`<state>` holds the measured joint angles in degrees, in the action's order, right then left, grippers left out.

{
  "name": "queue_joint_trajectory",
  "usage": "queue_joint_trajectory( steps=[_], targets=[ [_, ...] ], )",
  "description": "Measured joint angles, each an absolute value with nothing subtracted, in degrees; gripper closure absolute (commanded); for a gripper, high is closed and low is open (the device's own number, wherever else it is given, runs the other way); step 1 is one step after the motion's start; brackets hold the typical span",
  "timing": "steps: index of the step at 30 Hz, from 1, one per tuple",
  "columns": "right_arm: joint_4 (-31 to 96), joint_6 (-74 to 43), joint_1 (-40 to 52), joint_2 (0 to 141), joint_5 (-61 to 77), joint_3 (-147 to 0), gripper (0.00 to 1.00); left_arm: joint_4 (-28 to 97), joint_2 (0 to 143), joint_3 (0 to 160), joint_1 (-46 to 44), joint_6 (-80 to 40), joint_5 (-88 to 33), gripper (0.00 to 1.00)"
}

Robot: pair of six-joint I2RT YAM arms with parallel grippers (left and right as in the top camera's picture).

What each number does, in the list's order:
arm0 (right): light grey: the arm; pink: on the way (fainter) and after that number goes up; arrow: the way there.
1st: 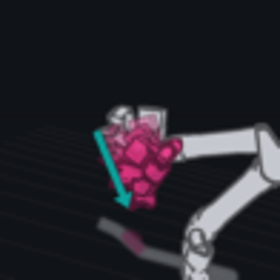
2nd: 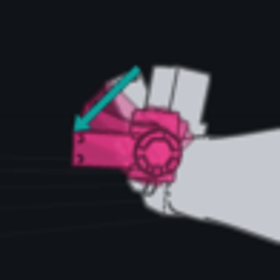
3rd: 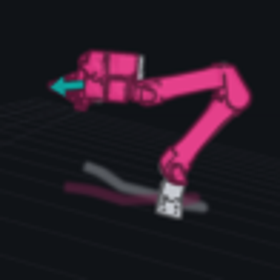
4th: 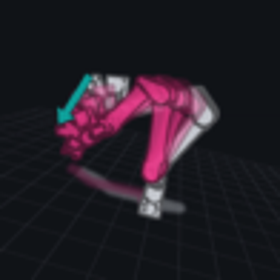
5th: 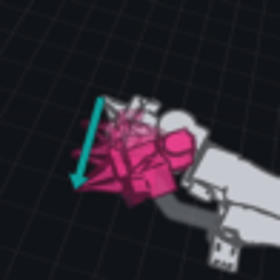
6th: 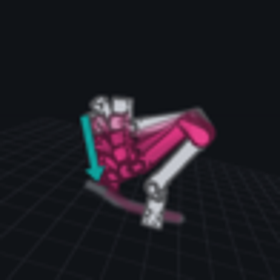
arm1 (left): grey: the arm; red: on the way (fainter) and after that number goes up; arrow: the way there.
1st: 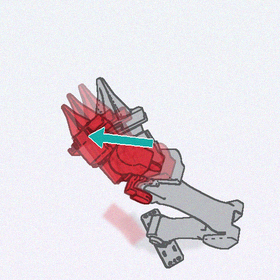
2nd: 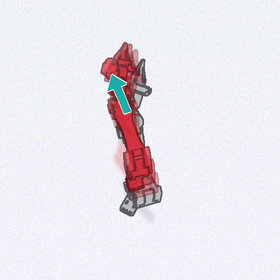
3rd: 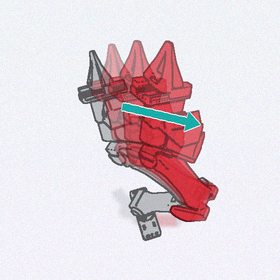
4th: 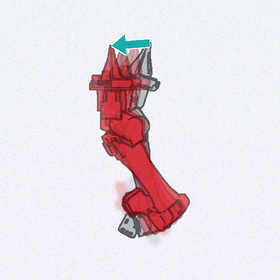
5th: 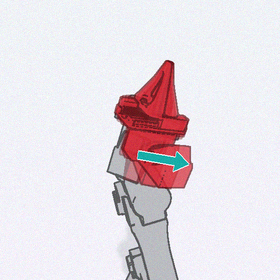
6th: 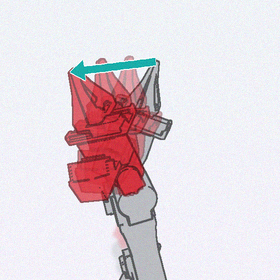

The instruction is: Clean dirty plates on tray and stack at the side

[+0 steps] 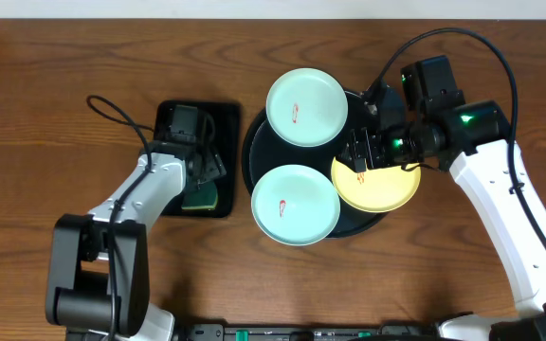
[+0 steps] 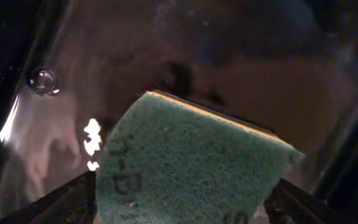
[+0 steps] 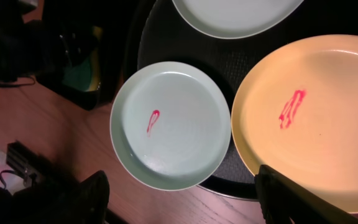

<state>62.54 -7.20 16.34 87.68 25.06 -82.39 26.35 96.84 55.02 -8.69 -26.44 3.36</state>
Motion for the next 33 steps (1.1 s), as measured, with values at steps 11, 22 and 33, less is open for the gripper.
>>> queue_joint_trajectory(
  steps=[11,22,33],
  targets=[
    [62.54,-7.2,16.34,87.68,25.06,-82.39,0.25,30.3,95.68,55.35,-8.69,-23.57,2.68,0.16],
    [62.54,-7.2,16.34,87.68,25.06,-82.39,0.25,31.05,95.68,55.33,-8.69,-19.44,0.78,0.25],
    [62.54,-7.2,16.34,87.68,25.06,-82.41,0.25,33.1,95.68,55.31,-8.69,-18.15,-0.12,0.09]
  ],
)
